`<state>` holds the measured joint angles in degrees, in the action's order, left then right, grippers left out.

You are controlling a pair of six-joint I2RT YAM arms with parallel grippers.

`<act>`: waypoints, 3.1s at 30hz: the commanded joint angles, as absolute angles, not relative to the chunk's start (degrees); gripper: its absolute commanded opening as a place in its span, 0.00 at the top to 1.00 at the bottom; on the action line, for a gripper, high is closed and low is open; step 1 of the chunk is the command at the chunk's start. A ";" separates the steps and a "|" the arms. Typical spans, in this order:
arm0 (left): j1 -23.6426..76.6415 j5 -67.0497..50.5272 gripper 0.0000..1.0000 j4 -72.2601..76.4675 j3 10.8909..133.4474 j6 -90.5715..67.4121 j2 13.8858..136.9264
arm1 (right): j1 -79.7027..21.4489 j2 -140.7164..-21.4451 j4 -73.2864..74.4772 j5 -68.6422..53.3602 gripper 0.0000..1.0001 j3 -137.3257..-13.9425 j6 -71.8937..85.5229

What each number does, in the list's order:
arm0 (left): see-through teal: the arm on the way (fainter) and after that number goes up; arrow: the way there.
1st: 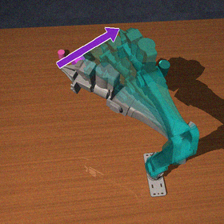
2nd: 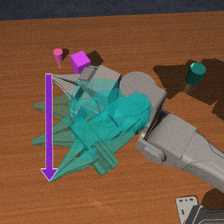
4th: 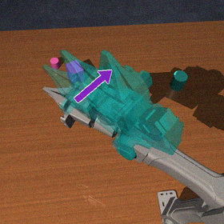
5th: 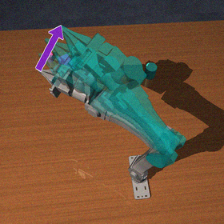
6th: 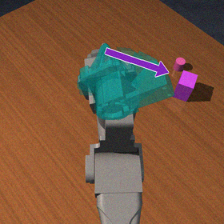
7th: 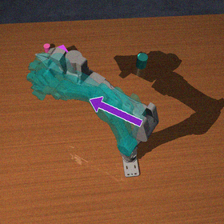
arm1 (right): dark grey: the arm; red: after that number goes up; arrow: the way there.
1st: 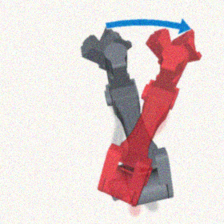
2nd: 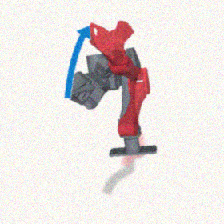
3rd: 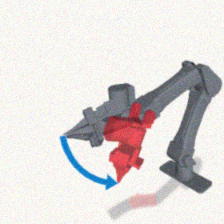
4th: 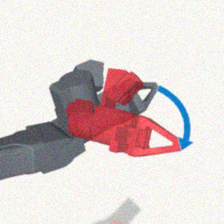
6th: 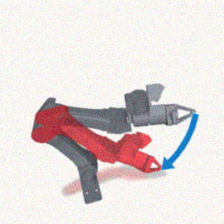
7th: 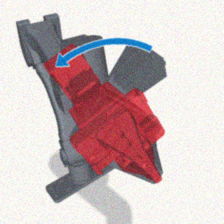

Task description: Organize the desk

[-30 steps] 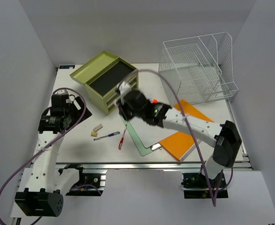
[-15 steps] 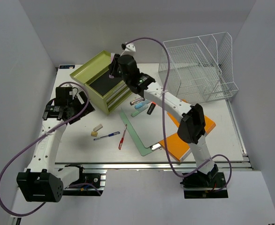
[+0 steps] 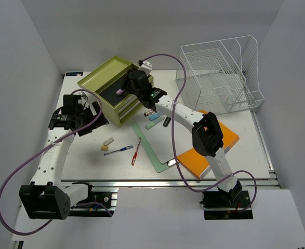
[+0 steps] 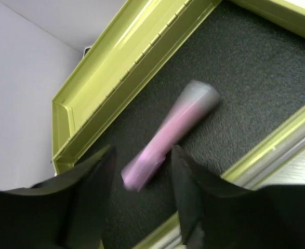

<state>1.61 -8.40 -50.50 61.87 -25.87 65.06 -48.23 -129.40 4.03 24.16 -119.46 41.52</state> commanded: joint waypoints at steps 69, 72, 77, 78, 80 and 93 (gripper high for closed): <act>22.95 7.04 1.00 -47.98 117.05 24.69 106.51 | -33.49 -64.15 9.76 24.08 0.11 -55.19 28.21; 20.14 2.40 1.00 -51.83 122.66 26.72 111.52 | -33.40 -66.00 10.46 23.82 0.11 -56.16 28.04; 19.25 2.11 1.00 -54.50 124.46 27.68 115.05 | -33.40 -67.76 11.42 24.61 0.11 -57.65 28.04; 19.25 2.37 0.94 -54.14 123.84 27.60 114.79 | -33.40 -68.20 11.43 24.44 0.11 -57.83 27.95; 19.16 3.51 0.80 -54.14 122.96 26.90 113.65 | -33.49 -68.47 11.95 24.35 0.11 -58.45 27.77; 19.25 -4.03 0.02 -49.86 97.16 13.38 85.99 | -33.40 -63.11 11.69 18.46 0.11 -55.47 26.63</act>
